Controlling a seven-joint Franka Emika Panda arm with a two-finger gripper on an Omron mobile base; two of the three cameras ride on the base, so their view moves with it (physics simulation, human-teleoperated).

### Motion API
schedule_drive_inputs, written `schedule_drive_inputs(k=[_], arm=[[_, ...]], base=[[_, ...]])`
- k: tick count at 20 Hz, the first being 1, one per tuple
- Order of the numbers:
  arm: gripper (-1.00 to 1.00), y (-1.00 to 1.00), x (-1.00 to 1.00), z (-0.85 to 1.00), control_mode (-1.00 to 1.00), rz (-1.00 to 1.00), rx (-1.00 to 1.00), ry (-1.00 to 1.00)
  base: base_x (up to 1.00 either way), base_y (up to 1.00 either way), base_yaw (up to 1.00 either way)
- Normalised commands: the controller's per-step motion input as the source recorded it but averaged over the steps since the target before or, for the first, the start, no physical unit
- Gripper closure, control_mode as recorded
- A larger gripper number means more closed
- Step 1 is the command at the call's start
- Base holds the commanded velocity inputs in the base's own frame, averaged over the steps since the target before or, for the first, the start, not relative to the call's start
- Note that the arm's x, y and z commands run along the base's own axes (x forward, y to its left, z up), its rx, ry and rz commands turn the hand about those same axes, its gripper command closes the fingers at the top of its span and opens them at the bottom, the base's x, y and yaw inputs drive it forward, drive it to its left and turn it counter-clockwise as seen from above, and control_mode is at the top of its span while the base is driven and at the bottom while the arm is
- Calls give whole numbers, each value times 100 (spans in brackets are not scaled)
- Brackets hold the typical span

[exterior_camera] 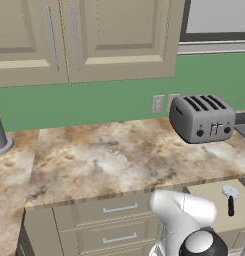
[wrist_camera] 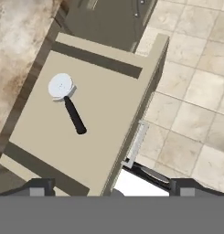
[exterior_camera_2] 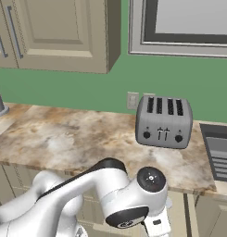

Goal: Take the pizza cutter from the drawer on the right and place it on the dining counter for cutting.

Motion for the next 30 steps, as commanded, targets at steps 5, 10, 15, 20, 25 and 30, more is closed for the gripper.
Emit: schedule_drive_inputs(k=[5,10,15,20,25,30], arm=[[-100,1,15,0,-100,29,0,15],[-100,1,11,-2,-100,24,-1,6],[-100,0,16,-1,-100,20,0,2],[-100,8,27,-9,-100,12,-1,1],[-100,0,12,-7,-100,1,0,-2],[-100,3,13,-10,-100,0,0,0]], base=[[0,0,0],[0,0,0],[0,0,0],[0,0,0],[0,0,0],[0,0,0]])
